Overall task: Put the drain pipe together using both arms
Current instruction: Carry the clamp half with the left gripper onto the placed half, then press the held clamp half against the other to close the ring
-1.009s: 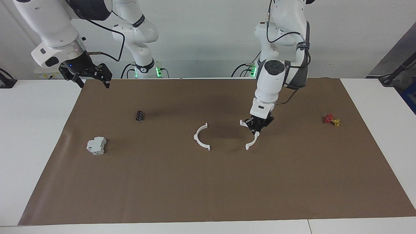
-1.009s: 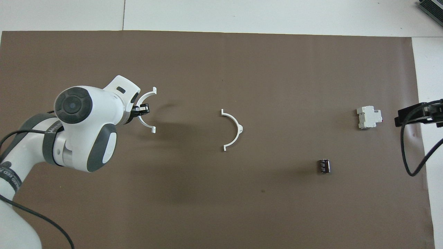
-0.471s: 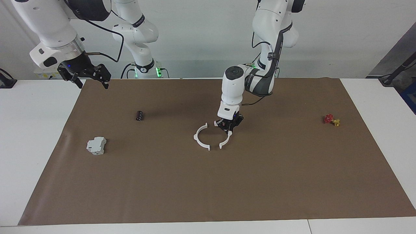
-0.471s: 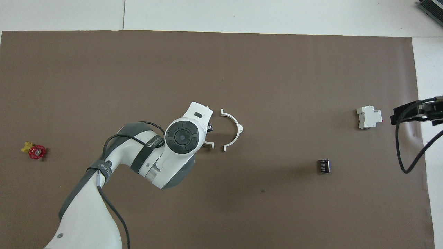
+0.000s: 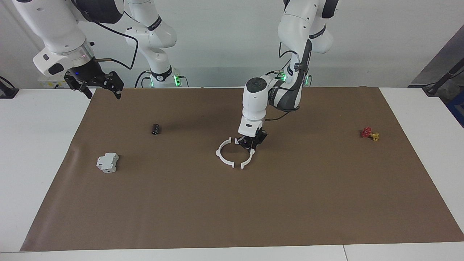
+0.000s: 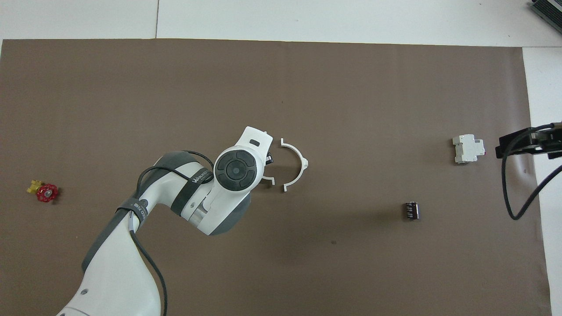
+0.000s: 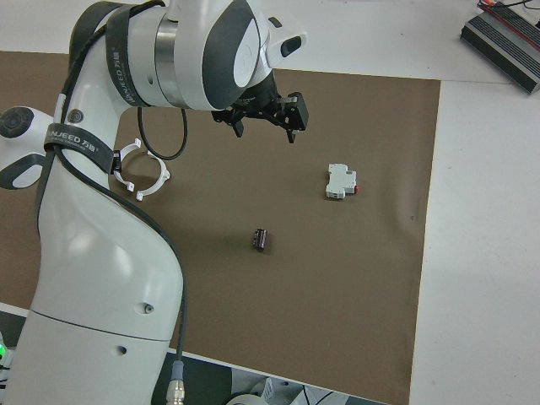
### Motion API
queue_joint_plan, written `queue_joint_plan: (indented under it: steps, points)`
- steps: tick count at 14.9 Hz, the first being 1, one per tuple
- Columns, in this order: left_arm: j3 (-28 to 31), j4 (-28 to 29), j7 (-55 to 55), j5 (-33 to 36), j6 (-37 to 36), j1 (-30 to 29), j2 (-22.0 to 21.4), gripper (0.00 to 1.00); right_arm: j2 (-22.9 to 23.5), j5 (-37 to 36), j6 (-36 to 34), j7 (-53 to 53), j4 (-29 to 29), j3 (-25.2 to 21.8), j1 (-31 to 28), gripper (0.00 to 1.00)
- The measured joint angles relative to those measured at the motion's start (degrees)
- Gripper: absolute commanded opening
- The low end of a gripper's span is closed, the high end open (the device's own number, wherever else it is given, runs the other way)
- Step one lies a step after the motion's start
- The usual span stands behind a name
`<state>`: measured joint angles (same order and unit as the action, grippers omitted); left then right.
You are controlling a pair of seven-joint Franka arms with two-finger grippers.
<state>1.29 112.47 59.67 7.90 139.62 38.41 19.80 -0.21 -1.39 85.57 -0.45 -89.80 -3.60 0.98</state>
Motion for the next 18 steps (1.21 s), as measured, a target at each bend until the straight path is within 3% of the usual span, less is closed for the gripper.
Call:
queue_joint_plan:
  steps: [18]
  points:
    - [0.04, 0.59, 1.4, 0.33, -0.16, 2.17, 0.56, 0.0, 0.0, 0.0, 0.01, 0.0, 0.0, 0.0, 0.0, 1.0]
